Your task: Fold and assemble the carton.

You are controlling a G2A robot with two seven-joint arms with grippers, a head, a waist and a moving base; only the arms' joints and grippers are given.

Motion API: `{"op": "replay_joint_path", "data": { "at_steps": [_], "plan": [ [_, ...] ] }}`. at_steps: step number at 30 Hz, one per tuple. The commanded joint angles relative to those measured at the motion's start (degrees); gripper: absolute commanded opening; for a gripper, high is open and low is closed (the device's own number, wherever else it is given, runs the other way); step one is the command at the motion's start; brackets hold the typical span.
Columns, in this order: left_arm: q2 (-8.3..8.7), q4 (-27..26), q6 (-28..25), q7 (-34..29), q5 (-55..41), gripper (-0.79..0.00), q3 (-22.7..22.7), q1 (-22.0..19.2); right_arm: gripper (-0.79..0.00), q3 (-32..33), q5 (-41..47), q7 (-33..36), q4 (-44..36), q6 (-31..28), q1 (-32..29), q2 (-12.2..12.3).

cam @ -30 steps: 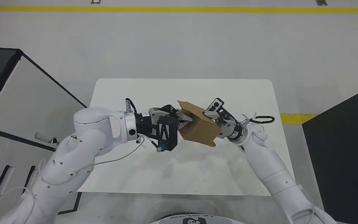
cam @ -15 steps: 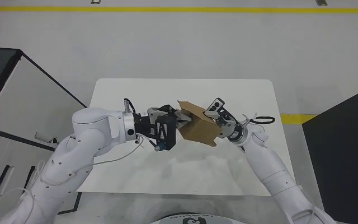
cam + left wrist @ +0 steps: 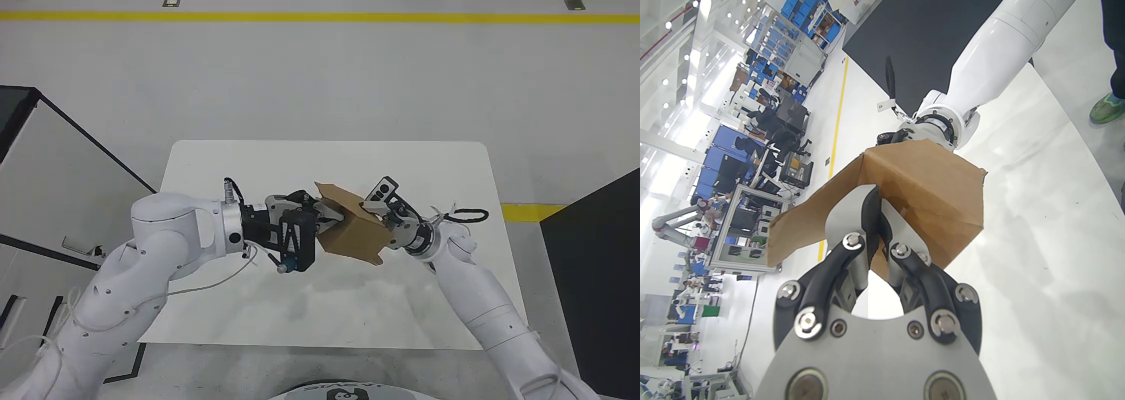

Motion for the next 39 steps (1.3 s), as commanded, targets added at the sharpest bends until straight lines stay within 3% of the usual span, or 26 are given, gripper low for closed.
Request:
{"op": "replay_joint_path", "data": {
  "at_steps": [1, 39],
  "plan": [
    [0.00, 0.0, 0.0, 0.0, 0.0, -0.785, 0.0, 0.0, -0.785, 0.0, 0.1, 0.2, 0.1, -0.1, 0.1, 0.0],
    [-0.38, 1.9, 0.3, -0.3, -0.4, -0.785, 1.4, -1.9, -0.785, 0.1, 0.3, 0.8, 2.0, 0.3, 1.6, -0.2]
  ]
}}
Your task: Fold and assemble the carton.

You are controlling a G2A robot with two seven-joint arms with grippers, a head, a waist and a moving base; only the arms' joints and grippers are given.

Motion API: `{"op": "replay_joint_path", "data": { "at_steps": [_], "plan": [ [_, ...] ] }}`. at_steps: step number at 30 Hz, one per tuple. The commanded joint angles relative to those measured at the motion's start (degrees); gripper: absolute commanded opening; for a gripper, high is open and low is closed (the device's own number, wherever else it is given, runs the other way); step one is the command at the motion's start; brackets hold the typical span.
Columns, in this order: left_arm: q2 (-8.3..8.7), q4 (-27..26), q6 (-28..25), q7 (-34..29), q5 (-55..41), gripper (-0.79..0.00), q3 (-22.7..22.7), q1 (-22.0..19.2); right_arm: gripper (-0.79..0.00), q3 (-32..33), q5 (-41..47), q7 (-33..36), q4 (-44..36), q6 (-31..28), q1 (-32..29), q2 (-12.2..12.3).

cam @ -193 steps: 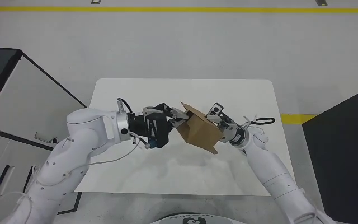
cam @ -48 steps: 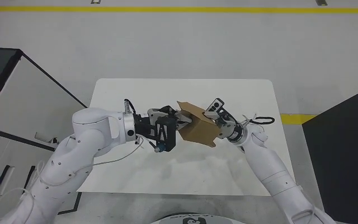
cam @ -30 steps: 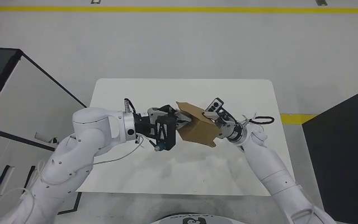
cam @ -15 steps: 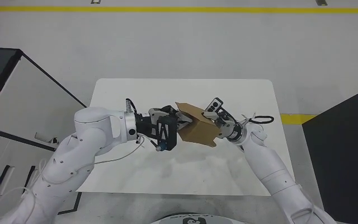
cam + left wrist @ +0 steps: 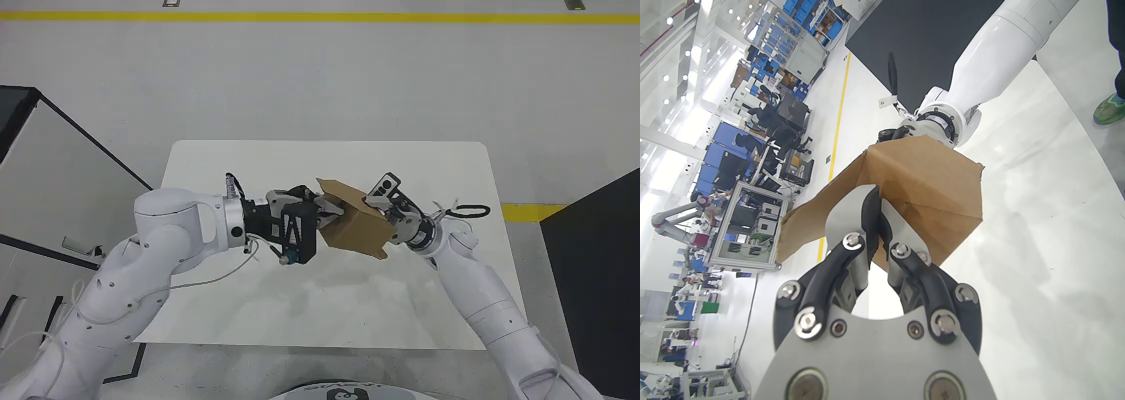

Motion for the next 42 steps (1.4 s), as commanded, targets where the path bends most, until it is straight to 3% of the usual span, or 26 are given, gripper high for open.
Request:
{"op": "replay_joint_path", "data": {
  "at_steps": [1, 23, 32, 42],
  "plan": [
    [-0.04, 0.1, 0.0, 0.0, 0.0, -0.785, 0.2, -0.2, -0.785, -0.2, 0.1, 0.2, 0.0, 0.1, 0.1, 0.0],
    [-0.10, 0.9, 0.9, -0.8, -1.3, -0.785, -1.0, -0.4, -0.785, 2.0, 0.1, 0.4, 1.0, -0.7, -0.1, 0.3],
    [0.23, 1.1, 2.5, -1.9, -2.5, -0.785, -4.8, 0.6, -0.785, 3.9, -0.9, 0.3, 0.7, -1.4, -0.9, 0.7],
    [0.53, 0.1, 3.4, -3.7, -3.3, -0.785, -8.0, 1.7, -0.785, 6.9, -9.6, -3.3, -0.5, -5.0, -1.9, 2.0]
  ]
}}
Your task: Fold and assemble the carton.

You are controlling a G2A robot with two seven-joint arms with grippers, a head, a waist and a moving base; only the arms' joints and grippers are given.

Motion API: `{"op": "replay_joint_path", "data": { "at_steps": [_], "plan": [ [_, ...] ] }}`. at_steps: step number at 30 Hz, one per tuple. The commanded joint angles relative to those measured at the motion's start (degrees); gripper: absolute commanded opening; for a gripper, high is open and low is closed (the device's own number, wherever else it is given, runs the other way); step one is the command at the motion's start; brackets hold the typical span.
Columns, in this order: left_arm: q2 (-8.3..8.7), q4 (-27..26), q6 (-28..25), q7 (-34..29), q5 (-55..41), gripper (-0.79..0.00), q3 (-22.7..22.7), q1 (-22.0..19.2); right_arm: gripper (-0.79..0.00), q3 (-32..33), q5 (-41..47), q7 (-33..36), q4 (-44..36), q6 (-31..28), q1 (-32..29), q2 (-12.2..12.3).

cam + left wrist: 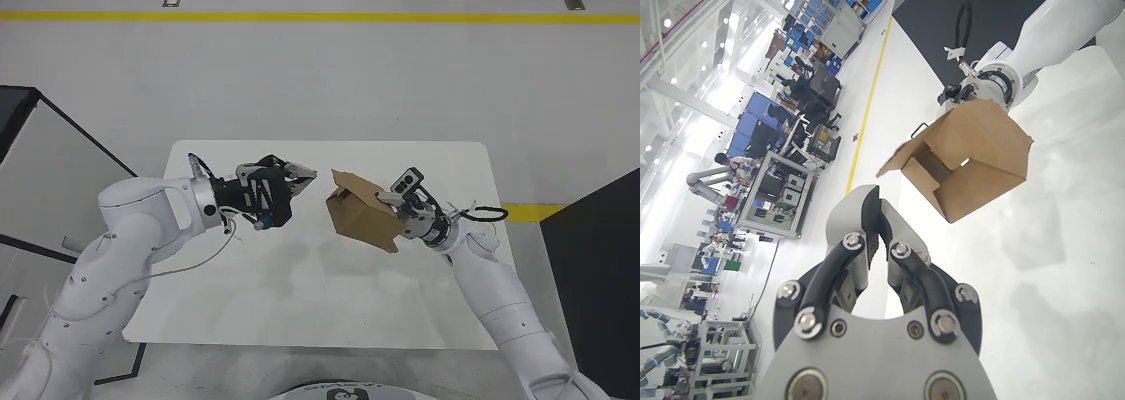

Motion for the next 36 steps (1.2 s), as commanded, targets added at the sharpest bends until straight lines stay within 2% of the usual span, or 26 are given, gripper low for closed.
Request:
{"op": "replay_joint_path", "data": {
  "at_steps": [1, 13, 18, 26, 36],
  "plan": [
    [0.00, -0.6, -0.2, -0.2, 0.1, -0.785, 0.1, 0.0, -0.785, 0.4, -2.1, -0.8, -0.5, -0.6, -0.2, 0.2],
    [-0.26, -3.0, -1.1, -0.4, 2.7, -0.785, 3.2, -1.3, -0.785, 0.8, -8.7, -2.8, -2.7, -3.0, -1.0, 1.0],
    [-0.31, -2.5, -1.5, -0.9, 3.2, -0.785, 3.7, -1.7, -0.785, 0.6, -10.2, -2.9, -3.5, -4.3, -1.2, 1.1],
    [-0.46, -1.3, -2.4, -0.6, 1.5, -0.785, 4.8, -1.7, -0.785, 1.0, -7.0, -1.4, -4.3, -6.0, -1.5, 1.1],
    [-0.53, -2.1, -3.0, -0.7, 0.8, -0.785, 5.3, -1.8, -0.785, 0.3, 1.6, 2.0, -4.0, -3.8, -1.4, 0.7]
  ]
}}
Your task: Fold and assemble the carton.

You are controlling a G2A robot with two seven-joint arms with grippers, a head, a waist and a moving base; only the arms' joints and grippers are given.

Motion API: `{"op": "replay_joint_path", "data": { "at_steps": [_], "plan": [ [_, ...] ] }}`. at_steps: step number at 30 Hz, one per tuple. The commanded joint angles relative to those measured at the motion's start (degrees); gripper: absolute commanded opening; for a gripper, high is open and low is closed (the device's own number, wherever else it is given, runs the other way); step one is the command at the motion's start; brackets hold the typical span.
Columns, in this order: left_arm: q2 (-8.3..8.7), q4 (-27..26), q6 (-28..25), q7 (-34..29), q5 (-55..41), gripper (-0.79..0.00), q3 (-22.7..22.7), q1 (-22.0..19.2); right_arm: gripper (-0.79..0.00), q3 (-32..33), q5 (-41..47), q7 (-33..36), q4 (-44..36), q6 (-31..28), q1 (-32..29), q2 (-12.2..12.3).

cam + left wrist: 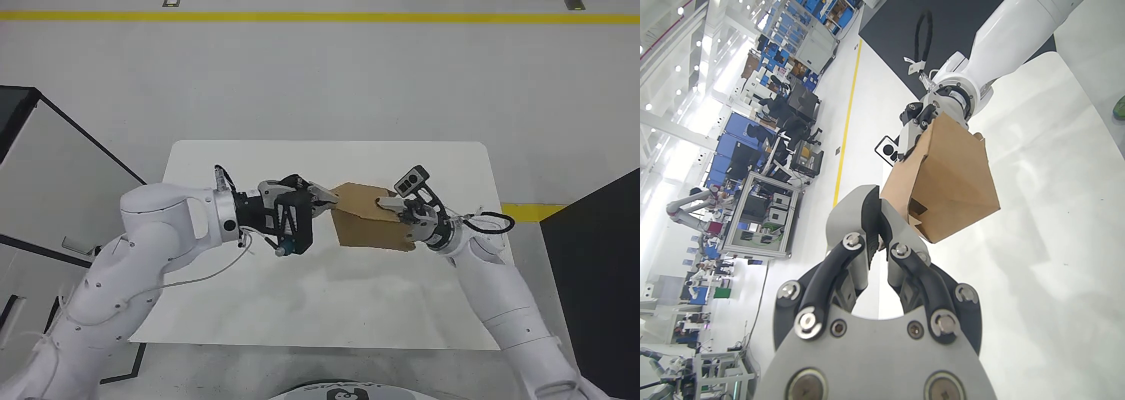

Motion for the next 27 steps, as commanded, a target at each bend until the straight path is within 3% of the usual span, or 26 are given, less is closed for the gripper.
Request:
{"op": "replay_joint_path", "data": {
  "at_steps": [1, 27],
  "plan": [
    [0.00, -0.1, -0.1, 0.1, -0.1, -0.785, 0.0, 0.1, -0.785, -0.1, 1.9, 0.8, 0.3, 0.4, 0.1, -0.1],
    [-0.19, -0.7, 1.6, -0.2, -1.3, -0.785, 0.5, 0.7, -0.785, -2.0, 6.0, 3.5, 0.7, 1.3, 1.0, -0.8]
  ]
}}
